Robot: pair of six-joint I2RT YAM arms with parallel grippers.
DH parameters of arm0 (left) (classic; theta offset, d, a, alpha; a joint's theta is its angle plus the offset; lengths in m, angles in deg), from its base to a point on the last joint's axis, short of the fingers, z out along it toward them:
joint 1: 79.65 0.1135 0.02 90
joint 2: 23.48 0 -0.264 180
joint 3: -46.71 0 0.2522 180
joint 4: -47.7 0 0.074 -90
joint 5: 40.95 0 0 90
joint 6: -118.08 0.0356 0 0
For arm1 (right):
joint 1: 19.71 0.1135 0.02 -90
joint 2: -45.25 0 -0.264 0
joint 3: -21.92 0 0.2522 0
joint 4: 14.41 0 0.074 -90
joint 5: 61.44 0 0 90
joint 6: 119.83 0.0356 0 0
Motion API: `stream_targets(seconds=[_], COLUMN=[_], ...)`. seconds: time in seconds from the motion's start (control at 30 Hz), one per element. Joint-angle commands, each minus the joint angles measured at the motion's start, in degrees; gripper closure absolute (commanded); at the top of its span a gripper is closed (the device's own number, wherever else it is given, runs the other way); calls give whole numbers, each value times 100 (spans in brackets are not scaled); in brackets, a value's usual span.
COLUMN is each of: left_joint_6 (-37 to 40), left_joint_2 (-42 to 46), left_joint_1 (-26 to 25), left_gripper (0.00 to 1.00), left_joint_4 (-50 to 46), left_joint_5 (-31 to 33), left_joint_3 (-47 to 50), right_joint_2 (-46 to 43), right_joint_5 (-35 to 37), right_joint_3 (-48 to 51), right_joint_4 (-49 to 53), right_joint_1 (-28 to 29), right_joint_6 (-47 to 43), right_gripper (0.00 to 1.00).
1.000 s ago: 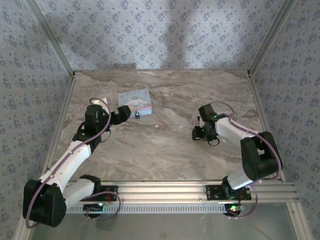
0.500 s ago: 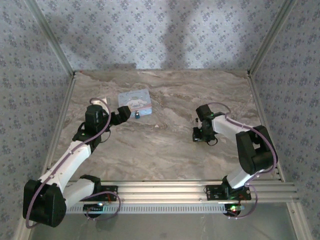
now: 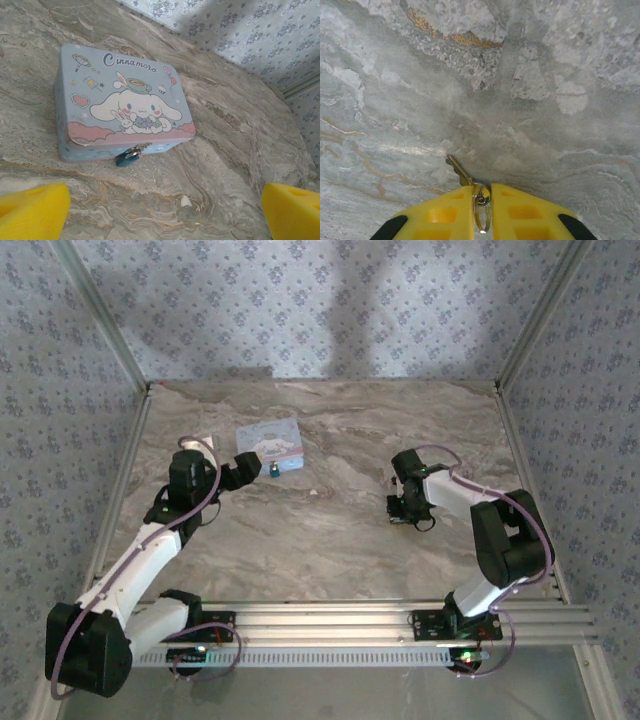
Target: Unlock a padlock with a key
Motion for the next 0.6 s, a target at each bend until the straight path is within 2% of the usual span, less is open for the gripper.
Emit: stream_targets(seconds=[0.0, 0.4, 0.57], left_joint_6=[31, -42, -336], left_joint_2=[129, 162, 158], left_joint_1=[-29, -29, -29], left_gripper=[2, 2, 2], left_joint_4=[-84, -50, 105], left_joint_5=[85, -5, -347], left_joint_3=[-7, -14, -41], right_joint_2=[127, -175, -550], right_joint_5=[-29, -144, -473], right_joint_3=[-12, 140, 384], right_joint_4=[120, 80, -543], right_joint_1=[38, 19, -39], right_joint_6=[14, 142, 422], right_gripper=[86, 99, 100])
